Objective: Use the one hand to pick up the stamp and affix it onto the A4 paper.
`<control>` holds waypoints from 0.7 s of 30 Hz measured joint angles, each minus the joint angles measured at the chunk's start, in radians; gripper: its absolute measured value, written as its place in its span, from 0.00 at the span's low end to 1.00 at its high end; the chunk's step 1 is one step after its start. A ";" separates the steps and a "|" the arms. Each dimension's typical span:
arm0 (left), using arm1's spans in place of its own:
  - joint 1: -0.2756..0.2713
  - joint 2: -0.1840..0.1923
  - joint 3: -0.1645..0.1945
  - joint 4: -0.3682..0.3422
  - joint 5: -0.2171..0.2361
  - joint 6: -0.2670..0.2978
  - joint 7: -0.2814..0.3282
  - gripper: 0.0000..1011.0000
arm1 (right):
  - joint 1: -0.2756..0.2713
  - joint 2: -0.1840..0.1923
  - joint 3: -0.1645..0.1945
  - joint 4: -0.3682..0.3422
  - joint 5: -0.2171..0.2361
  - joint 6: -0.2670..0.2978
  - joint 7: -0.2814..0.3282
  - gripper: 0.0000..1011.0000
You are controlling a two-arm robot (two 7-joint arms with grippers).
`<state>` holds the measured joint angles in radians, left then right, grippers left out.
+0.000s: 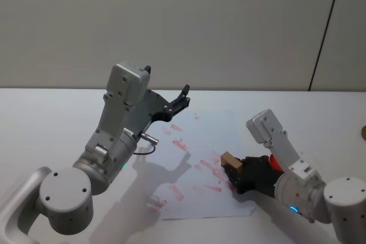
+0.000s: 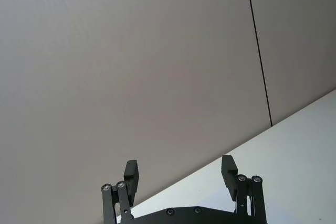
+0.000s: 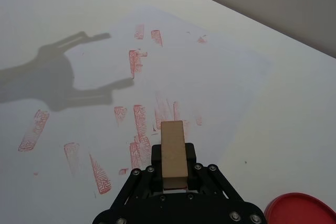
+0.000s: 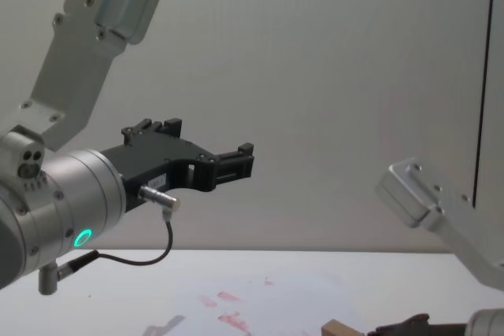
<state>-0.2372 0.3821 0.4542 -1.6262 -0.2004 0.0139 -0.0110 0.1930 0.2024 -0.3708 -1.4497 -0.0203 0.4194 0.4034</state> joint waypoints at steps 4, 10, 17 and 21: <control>0.000 0.000 0.000 0.000 0.000 0.000 0.000 0.99 | 0.000 -0.001 -0.002 0.005 0.001 0.008 -0.011 0.22; 0.000 0.000 0.000 0.000 0.000 0.000 0.000 0.99 | -0.001 -0.002 -0.002 0.008 0.006 0.012 -0.029 0.22; 0.000 0.000 0.000 0.000 0.000 0.000 0.000 0.99 | -0.001 -0.004 0.004 -0.002 0.023 0.007 -0.046 0.22; 0.000 0.000 0.000 0.000 0.000 0.000 0.000 0.99 | 0.007 -0.004 0.014 -0.033 0.048 -0.006 -0.055 0.22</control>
<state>-0.2372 0.3821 0.4542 -1.6262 -0.2004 0.0139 -0.0109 0.1998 0.1981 -0.3565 -1.4828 0.0278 0.4136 0.3488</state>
